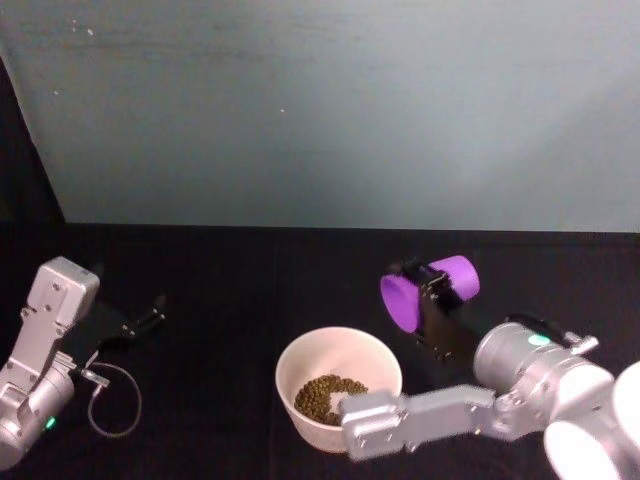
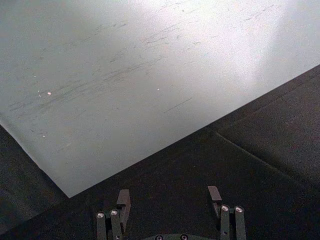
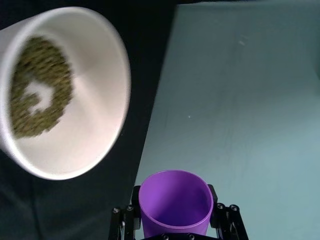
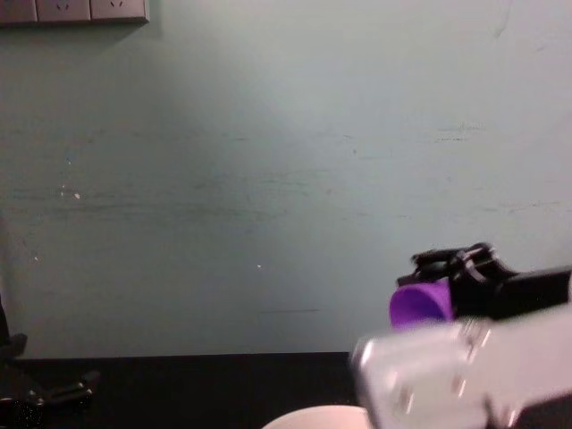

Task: Pick up the cup and pour the mung beans from the cup into the bowl.

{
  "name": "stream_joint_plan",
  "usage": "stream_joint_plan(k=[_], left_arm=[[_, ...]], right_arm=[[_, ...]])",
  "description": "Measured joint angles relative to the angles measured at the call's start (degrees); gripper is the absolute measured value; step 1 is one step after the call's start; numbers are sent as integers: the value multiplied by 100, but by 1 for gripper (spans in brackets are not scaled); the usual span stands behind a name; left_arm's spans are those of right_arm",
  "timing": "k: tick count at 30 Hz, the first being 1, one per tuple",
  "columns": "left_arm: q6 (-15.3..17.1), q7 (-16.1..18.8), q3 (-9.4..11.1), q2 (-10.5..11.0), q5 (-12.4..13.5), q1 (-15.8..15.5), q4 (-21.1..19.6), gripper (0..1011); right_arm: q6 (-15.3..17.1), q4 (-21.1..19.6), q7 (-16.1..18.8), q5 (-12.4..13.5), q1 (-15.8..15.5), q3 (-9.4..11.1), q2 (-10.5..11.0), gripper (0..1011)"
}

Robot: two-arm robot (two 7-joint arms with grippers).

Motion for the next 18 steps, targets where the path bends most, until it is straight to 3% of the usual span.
stream_joint_plan(k=[2, 3, 6, 9, 11, 12, 16, 18], left_arm=[[0, 0, 0, 0, 0, 0, 0, 1003], [0, 0, 0, 0, 0, 0, 0, 1004], [0, 0, 0, 0, 0, 0, 0, 1003], [0, 0, 0, 0, 0, 0, 0, 1003], [0, 0, 0, 0, 0, 0, 0, 1003], [0, 0, 0, 0, 0, 0, 0, 1003], [0, 0, 0, 0, 0, 0, 0, 1004], [0, 0, 0, 0, 0, 0, 0, 1003]], right_arm=[[-36, -1, -178, 397, -137, 233, -45, 746], [-92, 5, -346, 816, -288, 501, -116, 747], [-202, 38, -565, 1453, -501, 896, -244, 747], [-395, 115, -819, 2405, -768, 1421, -474, 746], [-476, 158, -901, 2747, -865, 1611, -570, 747], [-558, 204, -974, 3056, -950, 1771, -664, 747], [-721, 317, -1078, 3649, -1085, 2048, -852, 747], [-821, 418, -1100, 4104, -1166, 2222, -980, 747]])
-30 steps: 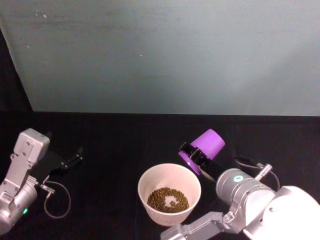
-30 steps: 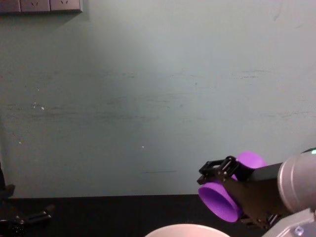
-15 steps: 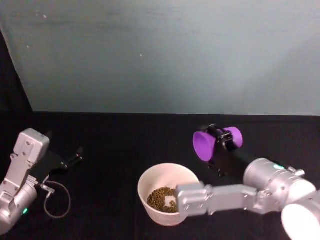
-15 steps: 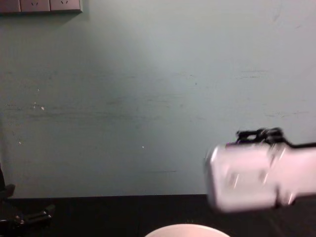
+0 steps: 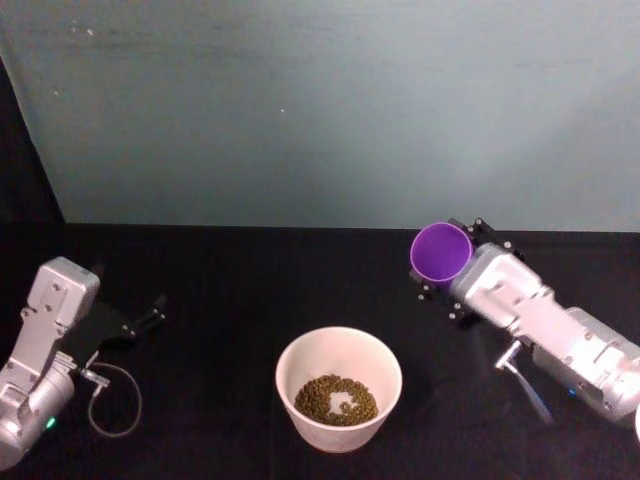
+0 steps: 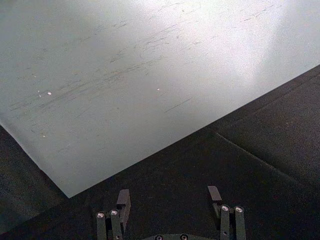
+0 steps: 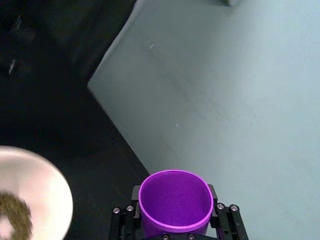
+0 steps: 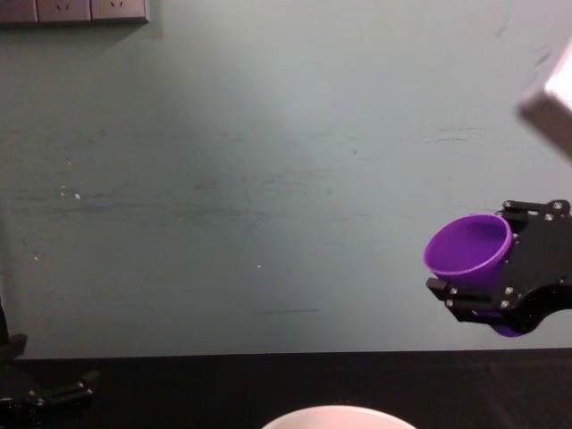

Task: Pick up the cup and pour the mung beans from the cup into the bowl.

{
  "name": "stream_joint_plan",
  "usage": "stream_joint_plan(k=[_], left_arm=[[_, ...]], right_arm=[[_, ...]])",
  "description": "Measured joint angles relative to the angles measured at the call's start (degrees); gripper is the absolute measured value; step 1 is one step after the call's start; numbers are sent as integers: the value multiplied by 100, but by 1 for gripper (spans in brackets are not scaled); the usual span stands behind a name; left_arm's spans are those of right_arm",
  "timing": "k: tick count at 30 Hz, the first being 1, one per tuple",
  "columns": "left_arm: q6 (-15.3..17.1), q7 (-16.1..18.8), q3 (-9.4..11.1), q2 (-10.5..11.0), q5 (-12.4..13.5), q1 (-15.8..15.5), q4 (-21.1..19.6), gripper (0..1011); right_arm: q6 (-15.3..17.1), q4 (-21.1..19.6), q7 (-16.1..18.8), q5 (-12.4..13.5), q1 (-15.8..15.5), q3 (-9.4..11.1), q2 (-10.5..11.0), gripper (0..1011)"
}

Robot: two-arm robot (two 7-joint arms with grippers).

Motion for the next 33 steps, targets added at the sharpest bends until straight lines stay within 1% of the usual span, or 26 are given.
stream_joint_plan(k=[2, 3, 5, 6, 7, 9, 14, 15, 19, 21, 33], left_arm=[[0, 0, 0, 0, 0, 0, 0, 1003], [0, 0, 0, 0, 0, 0, 0, 1003], [0, 0, 0, 0, 0, 0, 0, 1003], [0, 0, 0, 0, 0, 0, 0, 1003], [0, 0, 0, 0, 0, 0, 0, 1003], [0, 0, 0, 0, 0, 0, 0, 1004], [0, 0, 0, 0, 0, 0, 0, 1003], [0, 0, 0, 0, 0, 0, 0, 1003], [0, 0, 0, 0, 0, 0, 0, 1003], [0, 0, 0, 0, 0, 0, 0, 1003], [0, 0, 0, 0, 0, 0, 0, 1004]], right_arm=[[-88, 82, 6, 385, -55, 140, -106, 746], [-180, 171, 27, 795, -113, 284, -229, 746], [-257, 260, 67, 1185, -157, 413, -331, 747], [-323, 339, 129, 1533, -192, 519, -430, 746], [-380, 418, 182, 1814, -216, 604, -501, 746], [-425, 491, 236, 2033, -228, 649, -545, 747], [-466, 703, 366, 2472, -235, 715, -599, 747], [-463, 773, 411, 2600, -235, 728, -612, 747], [-376, 940, 503, 2868, -214, 731, -632, 747], [-330, 979, 531, 2946, -191, 727, -631, 746], [-340, 949, 527, 2879, -195, 717, -626, 747]])
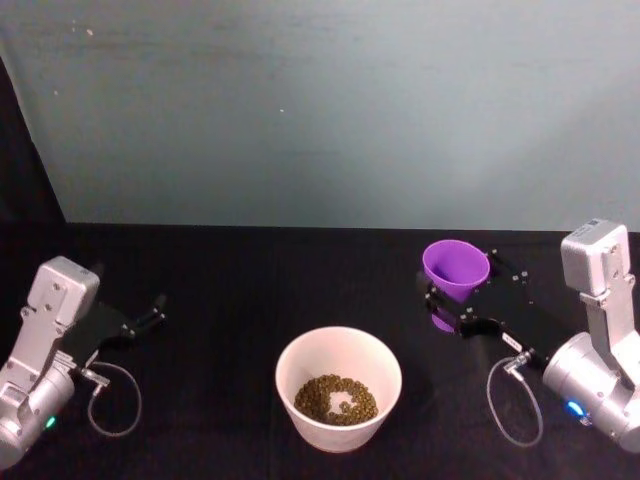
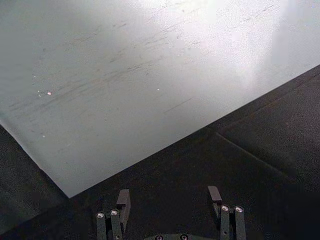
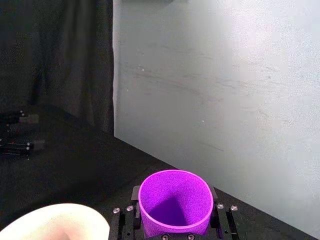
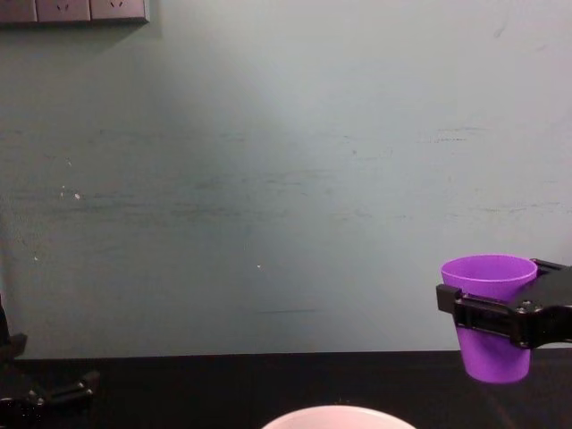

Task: Pick up the cup and pour the mung beans from the cup into the bowl.

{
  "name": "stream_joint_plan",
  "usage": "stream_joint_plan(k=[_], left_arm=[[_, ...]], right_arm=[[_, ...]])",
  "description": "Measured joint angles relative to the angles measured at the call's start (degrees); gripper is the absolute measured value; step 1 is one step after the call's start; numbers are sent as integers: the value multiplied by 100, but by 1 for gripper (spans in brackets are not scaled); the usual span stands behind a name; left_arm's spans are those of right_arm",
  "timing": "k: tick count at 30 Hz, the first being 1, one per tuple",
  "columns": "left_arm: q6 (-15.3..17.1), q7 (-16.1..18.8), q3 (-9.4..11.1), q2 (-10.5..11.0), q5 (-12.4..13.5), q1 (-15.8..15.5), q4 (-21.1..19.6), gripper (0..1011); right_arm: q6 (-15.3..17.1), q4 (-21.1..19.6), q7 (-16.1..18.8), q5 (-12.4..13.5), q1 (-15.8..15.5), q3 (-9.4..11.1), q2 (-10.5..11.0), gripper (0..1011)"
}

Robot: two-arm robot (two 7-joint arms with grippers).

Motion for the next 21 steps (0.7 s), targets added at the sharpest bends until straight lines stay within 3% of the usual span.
stream_joint_plan(k=[9, 21], left_arm=[[0, 0, 0, 0, 0, 0, 0, 1003], [0, 0, 0, 0, 0, 0, 0, 1003]], right_arm=[[-18, 0, -7, -7, -6, -13, 9, 747], [-482, 465, 149, 297, 164, -118, 162, 746]])
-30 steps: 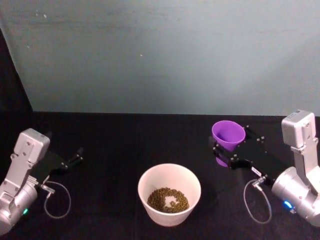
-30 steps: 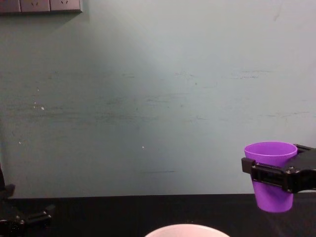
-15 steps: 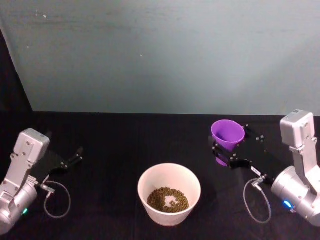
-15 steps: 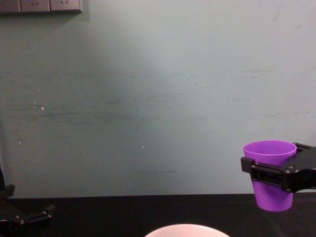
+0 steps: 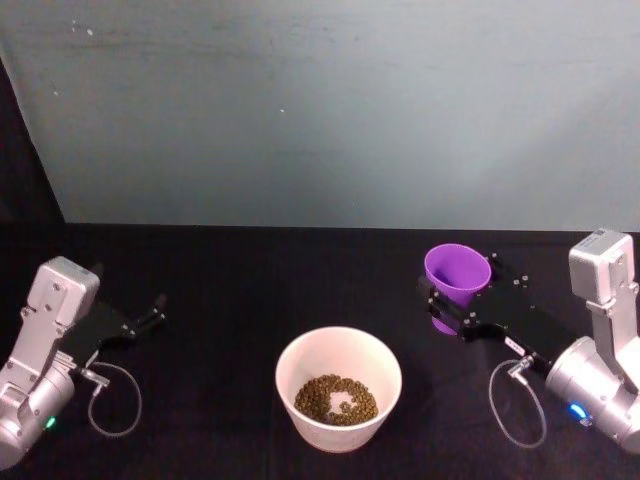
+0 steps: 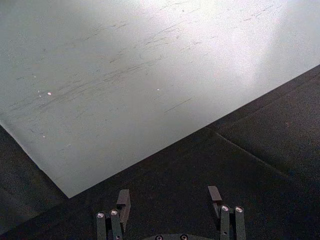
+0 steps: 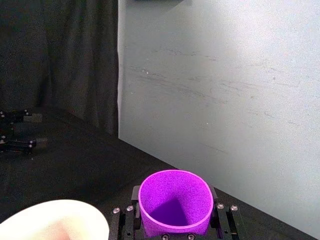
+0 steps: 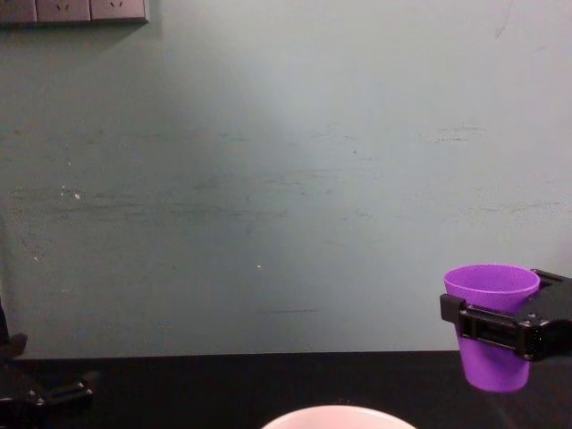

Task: Pick up the cup and pour the mung beans from the cup into the bowl.

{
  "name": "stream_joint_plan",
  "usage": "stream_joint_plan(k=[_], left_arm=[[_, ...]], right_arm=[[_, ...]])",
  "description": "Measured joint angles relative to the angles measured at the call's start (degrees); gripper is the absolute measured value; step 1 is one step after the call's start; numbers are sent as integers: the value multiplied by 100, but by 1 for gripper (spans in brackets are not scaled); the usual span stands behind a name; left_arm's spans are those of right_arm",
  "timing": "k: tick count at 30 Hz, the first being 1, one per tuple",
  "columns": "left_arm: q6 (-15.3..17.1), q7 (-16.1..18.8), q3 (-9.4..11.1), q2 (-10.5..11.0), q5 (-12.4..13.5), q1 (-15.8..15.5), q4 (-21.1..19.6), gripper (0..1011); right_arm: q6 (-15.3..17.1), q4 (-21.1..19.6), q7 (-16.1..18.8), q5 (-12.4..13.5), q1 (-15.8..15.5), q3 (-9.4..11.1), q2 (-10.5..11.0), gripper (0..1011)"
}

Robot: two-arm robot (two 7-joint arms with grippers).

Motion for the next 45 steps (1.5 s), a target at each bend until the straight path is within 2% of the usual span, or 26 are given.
stream_joint_plan(k=[6, 16, 18, 23, 33, 45], left_arm=[[0, 0, 0, 0, 0, 0, 0, 1004], [0, 0, 0, 0, 0, 0, 0, 1003], [0, 0, 0, 0, 0, 0, 0, 1004], [0, 0, 0, 0, 0, 0, 0, 1003], [0, 0, 0, 0, 0, 0, 0, 1003], [0, 0, 0, 0, 0, 0, 0, 1003]], right_arm=[[-261, 396, 111, 181, 172, -58, 36, 746], [-621, 1004, 135, 221, 411, -273, 27, 746], [-752, 1301, 132, 216, 521, -351, -7, 746], [-921, 1667, 135, 291, 650, -429, -64, 746], [-1105, 2170, 299, 551, 816, -589, -121, 746], [-1306, 2538, 355, 623, 938, -736, -142, 746]])
